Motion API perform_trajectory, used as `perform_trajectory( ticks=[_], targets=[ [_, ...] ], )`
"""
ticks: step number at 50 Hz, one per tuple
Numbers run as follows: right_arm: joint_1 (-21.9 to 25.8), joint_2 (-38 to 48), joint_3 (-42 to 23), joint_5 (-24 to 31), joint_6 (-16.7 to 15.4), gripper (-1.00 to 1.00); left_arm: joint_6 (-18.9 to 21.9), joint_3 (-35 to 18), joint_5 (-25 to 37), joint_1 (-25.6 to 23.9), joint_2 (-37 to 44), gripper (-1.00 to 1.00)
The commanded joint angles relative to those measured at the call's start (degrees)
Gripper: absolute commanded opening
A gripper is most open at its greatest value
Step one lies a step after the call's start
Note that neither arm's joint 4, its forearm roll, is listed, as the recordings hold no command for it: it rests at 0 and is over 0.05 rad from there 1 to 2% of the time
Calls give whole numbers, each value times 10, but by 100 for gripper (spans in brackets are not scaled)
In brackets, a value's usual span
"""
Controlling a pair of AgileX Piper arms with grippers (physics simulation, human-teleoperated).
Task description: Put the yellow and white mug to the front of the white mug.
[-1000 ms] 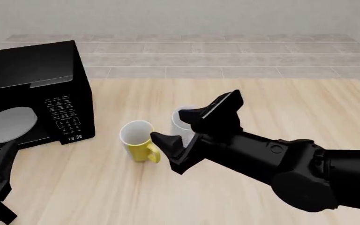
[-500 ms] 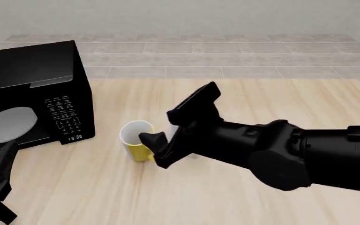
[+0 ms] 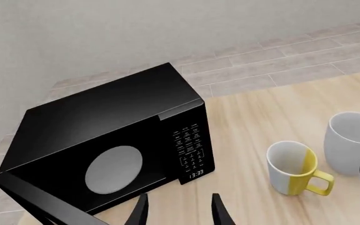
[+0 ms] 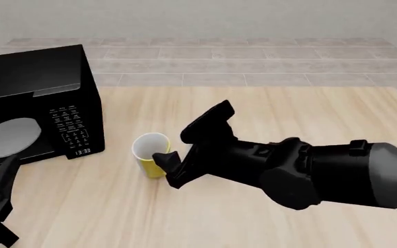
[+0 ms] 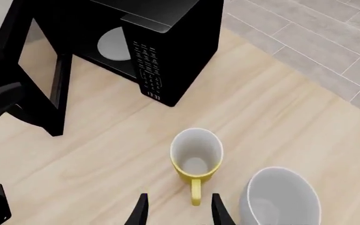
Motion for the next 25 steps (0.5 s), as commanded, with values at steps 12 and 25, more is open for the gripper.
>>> perform_trajectory(
  ticks=[12,25],
  targets=[
    [-7,44,-6,-18,10,100,0,0,0,0,0,100],
    [-4,77,-17,-29,19,100,0,0,0,0,0,100]
  ],
)
